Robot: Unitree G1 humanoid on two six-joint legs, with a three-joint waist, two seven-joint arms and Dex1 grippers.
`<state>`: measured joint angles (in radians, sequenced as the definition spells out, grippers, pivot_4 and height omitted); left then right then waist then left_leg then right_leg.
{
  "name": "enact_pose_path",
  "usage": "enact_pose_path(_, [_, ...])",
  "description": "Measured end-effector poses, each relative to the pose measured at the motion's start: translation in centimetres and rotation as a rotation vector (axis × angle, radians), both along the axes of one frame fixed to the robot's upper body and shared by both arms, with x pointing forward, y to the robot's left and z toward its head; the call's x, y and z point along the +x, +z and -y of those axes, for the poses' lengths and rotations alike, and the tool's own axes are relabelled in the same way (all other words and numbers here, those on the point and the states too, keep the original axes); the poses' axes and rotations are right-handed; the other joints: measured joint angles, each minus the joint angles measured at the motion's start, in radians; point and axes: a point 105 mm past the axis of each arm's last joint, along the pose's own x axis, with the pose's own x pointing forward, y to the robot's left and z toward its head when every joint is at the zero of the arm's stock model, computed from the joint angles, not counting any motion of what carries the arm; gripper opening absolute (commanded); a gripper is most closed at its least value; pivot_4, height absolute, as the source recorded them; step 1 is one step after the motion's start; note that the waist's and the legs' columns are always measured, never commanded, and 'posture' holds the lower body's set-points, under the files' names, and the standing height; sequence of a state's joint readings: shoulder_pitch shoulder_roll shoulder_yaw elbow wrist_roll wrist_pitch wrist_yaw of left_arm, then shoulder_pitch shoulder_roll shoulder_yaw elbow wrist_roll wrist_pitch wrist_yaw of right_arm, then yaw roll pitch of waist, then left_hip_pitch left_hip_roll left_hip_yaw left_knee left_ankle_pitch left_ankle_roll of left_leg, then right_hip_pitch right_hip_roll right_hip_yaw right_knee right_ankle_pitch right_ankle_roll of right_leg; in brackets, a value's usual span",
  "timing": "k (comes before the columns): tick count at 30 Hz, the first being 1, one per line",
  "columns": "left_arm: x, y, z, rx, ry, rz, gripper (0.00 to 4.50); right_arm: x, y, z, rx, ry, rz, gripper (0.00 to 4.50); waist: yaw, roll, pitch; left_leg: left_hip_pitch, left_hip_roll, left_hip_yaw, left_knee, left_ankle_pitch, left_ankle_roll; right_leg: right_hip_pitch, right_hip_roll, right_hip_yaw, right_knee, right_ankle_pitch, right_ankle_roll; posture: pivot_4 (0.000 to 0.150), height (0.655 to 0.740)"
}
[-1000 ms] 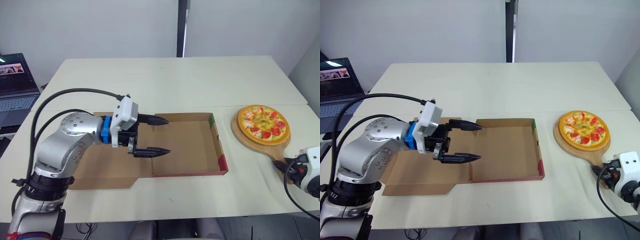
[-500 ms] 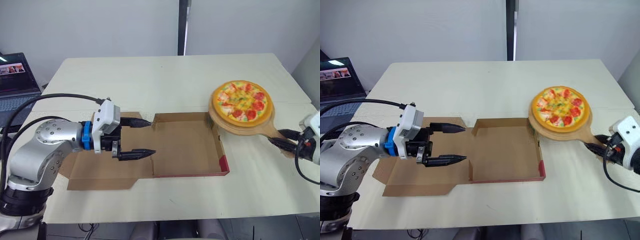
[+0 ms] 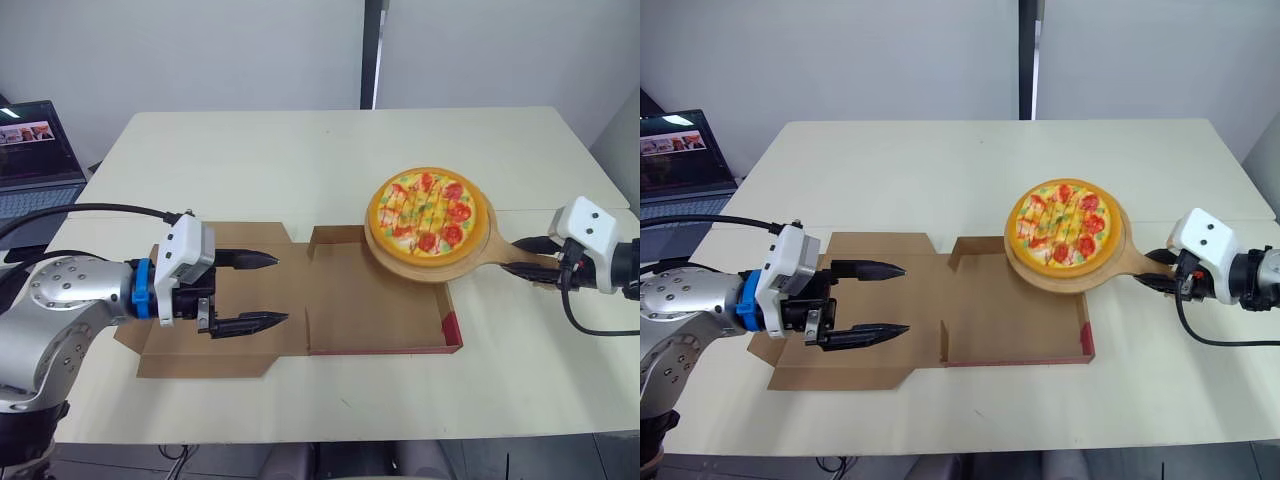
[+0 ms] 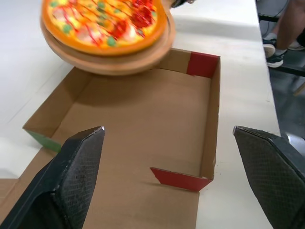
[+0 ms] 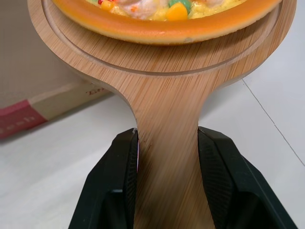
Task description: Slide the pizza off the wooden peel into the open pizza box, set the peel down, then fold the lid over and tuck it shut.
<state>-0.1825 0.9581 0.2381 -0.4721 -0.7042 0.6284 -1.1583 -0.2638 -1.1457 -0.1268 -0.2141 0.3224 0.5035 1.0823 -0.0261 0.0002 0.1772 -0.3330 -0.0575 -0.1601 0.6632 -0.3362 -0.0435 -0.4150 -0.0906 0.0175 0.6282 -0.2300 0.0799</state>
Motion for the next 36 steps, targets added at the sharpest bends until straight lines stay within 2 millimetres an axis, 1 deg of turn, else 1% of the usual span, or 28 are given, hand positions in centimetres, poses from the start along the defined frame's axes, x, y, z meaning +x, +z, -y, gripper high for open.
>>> enact_pose_path(5, [-0.1,-0.1,0.1,0.001,0.003,0.001,4.50,0.3,0.0,-0.6,-0.048,0.054,0.011,1.55,0.000,0.000,0.000,-0.001,0.000,0.000,0.000,0.000,0.000,-0.001,0.000,0.000,0.000,0.000,0.000,0.150,0.7400])
enact_pose_path(9, [-0.1,-0.3,0.0,0.001,0.006,-0.008,4.50,0.7,0.2,-0.6,-0.081,0.066,0.033,1.55,0.000,0.000,0.000,-0.001,0.000,0.000,0.000,0.000,0.000,-0.002,0.000,0.000,0.000,0.001,-0.001,0.150,0.7400])
enact_pose_path(12, [-0.2,-0.3,0.0,0.002,0.005,-0.008,4.50,1.1,0.8,-1.0,-0.089,0.085,0.056,1.55,-0.001,0.000,0.000,-0.006,0.000,0.001,0.001,0.000,-0.001,-0.007,0.000,0.000,0.001,0.001,-0.002,0.150,0.7400])
enact_pose_path(15, [-0.2,-0.3,0.0,0.002,0.004,-0.005,4.50,1.3,1.4,-1.3,-0.127,0.110,0.098,1.55,-0.001,0.000,0.000,-0.007,0.000,0.000,0.001,0.000,-0.001,-0.008,0.000,0.000,0.001,0.002,-0.002,0.150,0.7400])
enact_pose_path(18, [-0.2,-0.3,0.0,0.001,0.003,-0.004,4.50,1.4,1.3,-1.4,-0.145,0.123,0.099,1.55,-0.001,0.000,0.000,-0.008,0.000,0.000,0.001,0.000,-0.001,-0.008,0.000,-0.001,0.001,0.002,-0.002,0.150,0.7400])
enact_pose_path(23, [-0.1,-0.2,0.2,-0.002,-0.002,-0.001,4.50,1.6,1.3,-1.0,-0.171,0.116,0.110,1.55,-0.001,0.000,0.000,-0.011,0.000,0.000,0.002,0.000,-0.001,-0.011,0.000,-0.001,0.001,0.002,-0.003,0.150,0.7400])
enact_pose_path(30, [-0.1,-0.2,0.4,-0.001,-0.013,-0.003,4.50,2.2,2.3,-0.6,-0.217,0.107,0.165,1.55,-0.001,0.000,0.000,-0.011,0.000,0.000,0.002,0.000,-0.001,-0.011,0.000,-0.001,0.001,0.002,-0.003,0.150,0.7400])
enact_pose_path(36, [-0.1,-0.4,0.7,-0.007,-0.027,-0.007,4.50,2.5,2.3,-0.3,-0.245,0.102,0.190,1.55,-0.001,0.000,0.000,-0.012,0.000,0.000,0.002,0.000,-0.001,-0.011,0.000,-0.001,0.001,0.002,-0.003,0.150,0.7400])
